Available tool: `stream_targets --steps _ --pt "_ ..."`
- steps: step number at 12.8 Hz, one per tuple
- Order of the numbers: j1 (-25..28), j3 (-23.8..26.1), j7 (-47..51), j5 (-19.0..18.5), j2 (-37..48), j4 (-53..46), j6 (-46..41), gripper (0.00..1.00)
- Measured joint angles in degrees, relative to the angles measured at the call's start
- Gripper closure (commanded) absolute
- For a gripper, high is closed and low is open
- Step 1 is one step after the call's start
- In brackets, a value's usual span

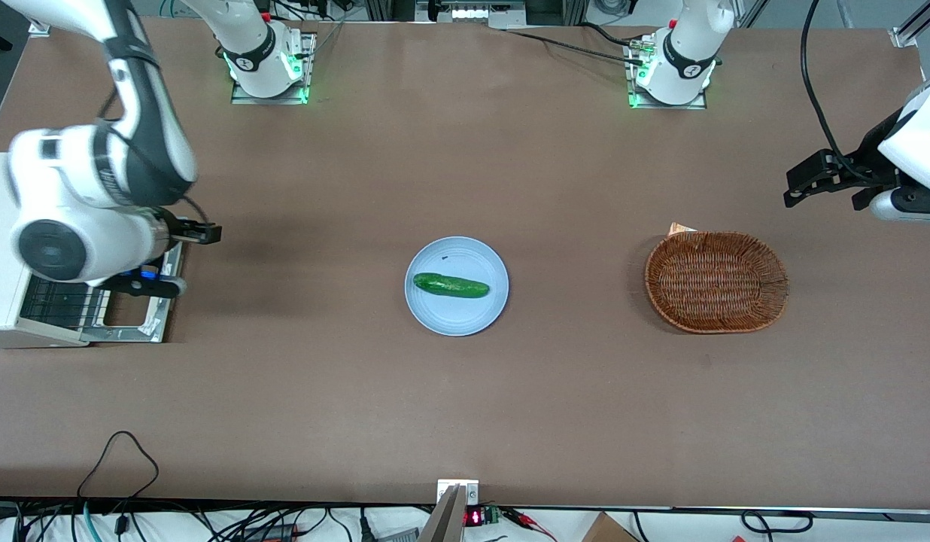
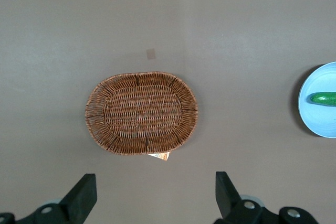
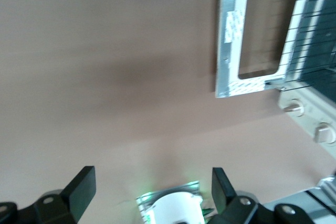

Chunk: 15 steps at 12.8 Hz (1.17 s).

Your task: Open oven door with right arm only

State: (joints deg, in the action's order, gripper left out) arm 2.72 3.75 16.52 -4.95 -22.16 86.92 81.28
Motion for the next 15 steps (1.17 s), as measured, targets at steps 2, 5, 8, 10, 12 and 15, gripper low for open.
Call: stream_targets --steps 2,5,8,10,12,15 --pt "-2.0 -0.1 -0.8 5.1 2.1 -1.6 -0.2 0.01" --pt "-4.5 -0.2 -1.1 8.6 6.8 -2.0 0.6 0.01" --pt "-4.8 0.0 -1.4 8.9 9.9 -1.8 2.1 0.01" --pt "-4.0 -0.1 -1.6 9.1 11.7 0.5 5.0 0.01" --pt "-1.6 -2.1 -3.4 9.1 14.8 4.4 8.2 0.01" --pt "0.5 -3.4 -6.4 9.0 20.4 12.3 16.6 0.01"
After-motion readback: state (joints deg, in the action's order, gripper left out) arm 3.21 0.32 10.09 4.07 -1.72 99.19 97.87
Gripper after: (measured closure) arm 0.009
